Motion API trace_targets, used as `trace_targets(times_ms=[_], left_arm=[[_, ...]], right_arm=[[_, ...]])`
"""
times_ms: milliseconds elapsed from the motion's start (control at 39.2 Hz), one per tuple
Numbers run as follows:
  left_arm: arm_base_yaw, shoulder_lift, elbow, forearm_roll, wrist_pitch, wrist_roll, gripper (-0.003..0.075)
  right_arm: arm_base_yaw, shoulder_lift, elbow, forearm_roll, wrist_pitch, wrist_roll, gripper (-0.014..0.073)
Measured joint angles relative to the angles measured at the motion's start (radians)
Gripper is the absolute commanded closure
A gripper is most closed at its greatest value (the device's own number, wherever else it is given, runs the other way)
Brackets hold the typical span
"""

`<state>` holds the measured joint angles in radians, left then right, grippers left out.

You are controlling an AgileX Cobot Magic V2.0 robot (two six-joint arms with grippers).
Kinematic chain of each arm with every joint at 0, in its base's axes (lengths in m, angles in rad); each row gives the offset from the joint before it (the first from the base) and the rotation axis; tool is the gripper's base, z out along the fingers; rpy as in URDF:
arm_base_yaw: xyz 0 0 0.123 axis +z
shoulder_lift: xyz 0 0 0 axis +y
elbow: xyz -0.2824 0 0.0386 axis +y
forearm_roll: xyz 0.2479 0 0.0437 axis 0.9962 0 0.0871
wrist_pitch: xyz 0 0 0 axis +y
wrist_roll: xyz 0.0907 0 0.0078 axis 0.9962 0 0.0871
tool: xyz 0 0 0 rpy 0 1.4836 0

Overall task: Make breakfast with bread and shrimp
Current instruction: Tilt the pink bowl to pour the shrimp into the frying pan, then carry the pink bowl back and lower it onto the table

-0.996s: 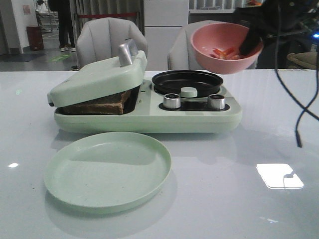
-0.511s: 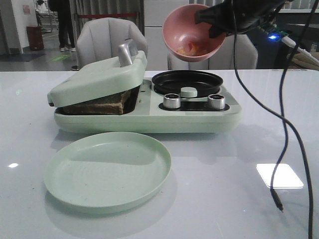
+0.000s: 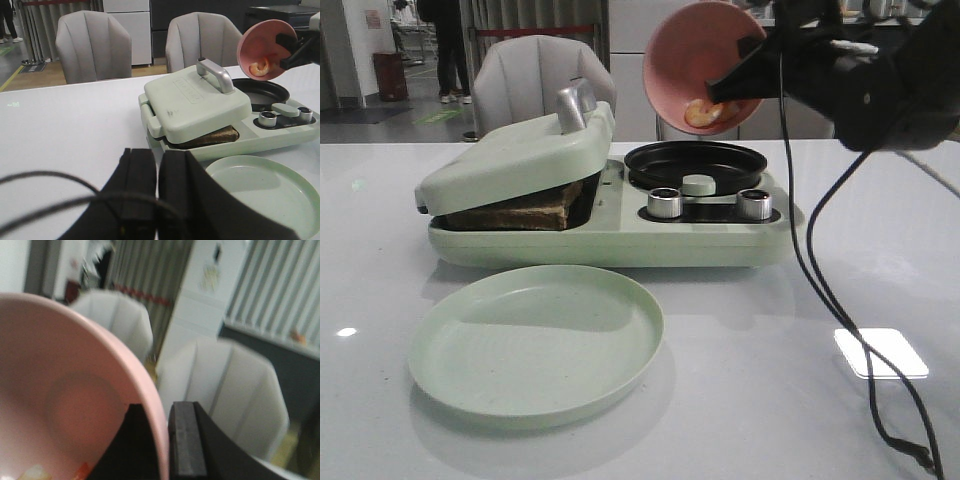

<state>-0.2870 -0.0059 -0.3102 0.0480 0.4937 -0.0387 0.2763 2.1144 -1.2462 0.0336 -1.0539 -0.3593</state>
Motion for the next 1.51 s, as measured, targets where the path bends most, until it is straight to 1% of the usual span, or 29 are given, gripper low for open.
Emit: trace_targets(times_ms=[102, 153, 383, 460, 587, 664, 741, 792, 894, 945, 996, 1047, 1098, 1251, 1507], left_arm=[[0.000, 0.000, 0.000, 0.000, -0.002, 0.000, 0.0608], [0.000, 0.000, 0.000, 0.000, -0.002, 0.000, 0.0608], [0.000, 0.000, 0.000, 0.000, -0.002, 0.000, 0.0608], [0.000, 0.000, 0.000, 0.000, -0.002, 0.000, 0.0608], [0.000, 0.000, 0.000, 0.000, -0.002, 0.000, 0.0608], [0.000, 0.000, 0.000, 0.000, -0.002, 0.000, 0.0608], [0.000, 0.000, 0.000, 0.000, -0.002, 0.000, 0.0608], [0.000, 0.000, 0.000, 0.000, -0.002, 0.000, 0.0608], [0.000, 0.000, 0.000, 0.000, -0.002, 0.000, 0.0608], [0.000, 0.000, 0.000, 0.000, -0.002, 0.000, 0.0608], [0.000, 0.000, 0.000, 0.000, -0.002, 0.000, 0.0608], [0.000, 0.000, 0.000, 0.000, -0.002, 0.000, 0.0608], [0.000, 0.000, 0.000, 0.000, -0.002, 0.000, 0.0608], [0.000, 0.000, 0.000, 0.000, -0.002, 0.000, 0.0608], [0.000, 0.000, 0.000, 0.000, -0.002, 0.000, 0.0608]], right_arm=[[0.002, 0.024, 0.002, -0.079, -0.042, -0.040, 0.0474], [0.004, 0.031, 0.002, -0.096, -0.051, -0.078, 0.0474], [0.004, 0.032, 0.002, -0.108, -0.068, -0.384, 0.0474], [0.002, 0.032, -0.002, -0.110, -0.068, -0.447, 0.0474], [0.002, 0.032, -0.011, -0.112, -0.070, -0.484, 0.0474], [0.002, 0.032, -0.018, -0.102, -0.070, -0.482, 0.0474], [0.002, 0.032, -0.025, -0.060, -0.070, -0.416, 0.0474], [0.002, 0.032, -0.032, -0.015, -0.070, -0.322, 0.0474], [0.000, 0.020, -0.045, 0.096, -0.060, -0.056, 0.0474], [-0.007, -0.003, -0.051, 0.133, -0.011, 0.066, 0.0474], [-0.014, -0.033, -0.060, 0.152, 0.081, 0.174, 0.0474], [-0.024, -0.069, -0.074, 0.154, 0.177, 0.259, 0.0474], [-0.032, -0.111, -0.087, 0.154, 0.278, 0.314, 0.0474], [-0.033, -0.221, -0.108, 0.148, 0.566, 0.368, 0.0474], [-0.033, -0.430, -0.108, 0.140, 0.998, 0.373, 0.0474]])
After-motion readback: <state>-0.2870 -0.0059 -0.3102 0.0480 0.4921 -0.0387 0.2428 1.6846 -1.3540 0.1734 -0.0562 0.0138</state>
